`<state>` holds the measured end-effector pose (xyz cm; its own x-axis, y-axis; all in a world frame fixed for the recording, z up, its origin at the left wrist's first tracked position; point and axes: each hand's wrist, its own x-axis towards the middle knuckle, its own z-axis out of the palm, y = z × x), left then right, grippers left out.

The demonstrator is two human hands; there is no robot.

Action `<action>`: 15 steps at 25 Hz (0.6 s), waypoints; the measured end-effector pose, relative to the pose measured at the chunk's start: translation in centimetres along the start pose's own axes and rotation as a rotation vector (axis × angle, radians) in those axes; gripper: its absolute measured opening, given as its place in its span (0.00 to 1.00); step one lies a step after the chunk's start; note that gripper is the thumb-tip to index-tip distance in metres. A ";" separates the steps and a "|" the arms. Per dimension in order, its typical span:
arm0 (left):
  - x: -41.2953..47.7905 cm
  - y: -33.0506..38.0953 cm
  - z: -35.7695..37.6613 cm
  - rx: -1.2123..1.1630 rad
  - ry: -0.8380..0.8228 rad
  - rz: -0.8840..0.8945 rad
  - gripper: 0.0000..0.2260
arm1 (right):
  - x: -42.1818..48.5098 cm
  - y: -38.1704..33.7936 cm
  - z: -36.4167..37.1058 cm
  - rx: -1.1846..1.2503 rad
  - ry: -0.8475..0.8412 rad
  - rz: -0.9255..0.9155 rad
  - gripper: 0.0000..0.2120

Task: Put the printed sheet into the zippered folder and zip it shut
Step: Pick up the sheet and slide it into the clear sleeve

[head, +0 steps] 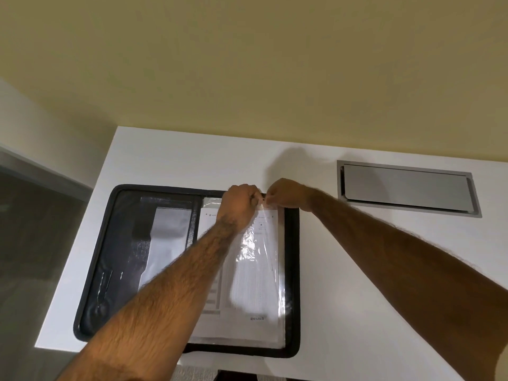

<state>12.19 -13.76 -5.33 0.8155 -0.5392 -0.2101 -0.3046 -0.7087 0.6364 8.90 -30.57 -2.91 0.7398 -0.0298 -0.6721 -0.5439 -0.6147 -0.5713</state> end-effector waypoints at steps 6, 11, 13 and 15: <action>-8.4 -1.9 1.0 0.035 0.254 -0.311 0.26 | -2.5 2.6 4.5 0.254 0.405 0.035 0.16; -16.0 -3.0 0.6 0.033 0.235 -0.517 0.25 | -5.8 4.8 8.1 0.287 0.548 0.092 0.17; -17.6 -3.3 0.1 0.031 0.188 -0.627 0.25 | -7.9 5.4 9.8 0.306 0.538 0.181 0.17; -18.2 -3.7 -0.1 -0.020 0.192 -0.673 0.20 | -9.8 5.9 11.8 0.331 0.490 0.273 0.19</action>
<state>-1.45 -1.28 -3.75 0.8965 0.1054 -0.4303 0.3053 -0.8508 0.4277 -6.22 -24.65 -5.24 0.6100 -0.5551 -0.5655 -0.7732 -0.2608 -0.5781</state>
